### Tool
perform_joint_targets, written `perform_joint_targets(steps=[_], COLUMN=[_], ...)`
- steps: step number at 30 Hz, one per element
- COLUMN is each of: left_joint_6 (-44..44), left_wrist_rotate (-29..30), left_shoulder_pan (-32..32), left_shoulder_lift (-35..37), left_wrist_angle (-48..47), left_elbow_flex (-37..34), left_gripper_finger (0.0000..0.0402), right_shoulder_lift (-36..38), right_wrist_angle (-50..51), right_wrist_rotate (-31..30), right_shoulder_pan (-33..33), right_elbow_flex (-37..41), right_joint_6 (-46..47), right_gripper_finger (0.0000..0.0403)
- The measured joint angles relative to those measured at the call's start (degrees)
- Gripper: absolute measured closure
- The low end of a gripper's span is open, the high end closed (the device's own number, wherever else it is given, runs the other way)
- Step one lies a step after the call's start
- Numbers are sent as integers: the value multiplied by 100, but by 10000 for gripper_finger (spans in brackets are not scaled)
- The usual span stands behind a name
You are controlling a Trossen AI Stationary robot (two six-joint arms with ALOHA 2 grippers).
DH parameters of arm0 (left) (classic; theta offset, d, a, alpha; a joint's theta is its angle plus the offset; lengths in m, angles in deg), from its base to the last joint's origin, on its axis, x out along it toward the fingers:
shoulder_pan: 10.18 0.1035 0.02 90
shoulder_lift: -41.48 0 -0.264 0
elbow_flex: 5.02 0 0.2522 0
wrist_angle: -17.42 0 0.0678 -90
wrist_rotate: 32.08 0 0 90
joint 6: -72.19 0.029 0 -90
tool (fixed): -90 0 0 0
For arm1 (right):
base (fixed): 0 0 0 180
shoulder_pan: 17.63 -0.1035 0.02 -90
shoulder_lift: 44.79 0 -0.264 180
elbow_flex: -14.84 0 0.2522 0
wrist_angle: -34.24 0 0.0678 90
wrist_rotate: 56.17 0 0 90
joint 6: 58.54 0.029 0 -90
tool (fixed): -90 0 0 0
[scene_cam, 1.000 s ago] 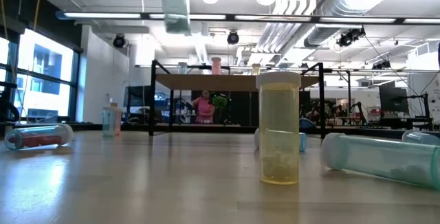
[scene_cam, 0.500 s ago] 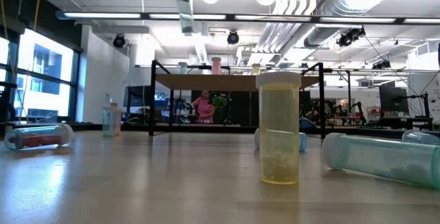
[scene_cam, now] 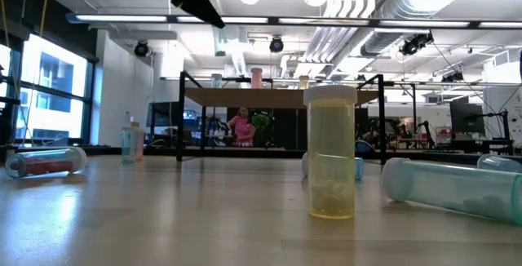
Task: Pick and place medicine bottles onto shelf by color
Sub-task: Align the green pill bottle with the green bottle on the shelf
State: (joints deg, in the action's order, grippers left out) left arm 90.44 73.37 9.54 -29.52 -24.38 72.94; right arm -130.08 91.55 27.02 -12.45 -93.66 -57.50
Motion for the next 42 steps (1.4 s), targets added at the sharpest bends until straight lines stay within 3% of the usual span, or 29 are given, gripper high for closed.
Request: perform_joint_targets(steps=[8,17,27,42], left_joint_6=[-7,-418,-460,-889], left_wrist_rotate=[-282,-1089,-1242,-1420], left_shoulder_pan=[932,1784,1944,2344], left_shoulder_lift=[-2,-298,-1107,-1290], left_wrist_angle=[-125,-395,-524,-537], left_elbow_flex=[529,774,769,769], left_gripper_finger=[282,282,282,282], right_shoulder_lift=[0,0,0,0], right_wrist_angle=[11,16,40,38], right_wrist_rotate=[2,5,9,11], right_shoulder_pan=[-154,-187,-185,-185], right_elbow_flex=[0,0,0,0], right_joint_6=[18,2,-170,-150], right_gripper_finger=[247,247,247,247])
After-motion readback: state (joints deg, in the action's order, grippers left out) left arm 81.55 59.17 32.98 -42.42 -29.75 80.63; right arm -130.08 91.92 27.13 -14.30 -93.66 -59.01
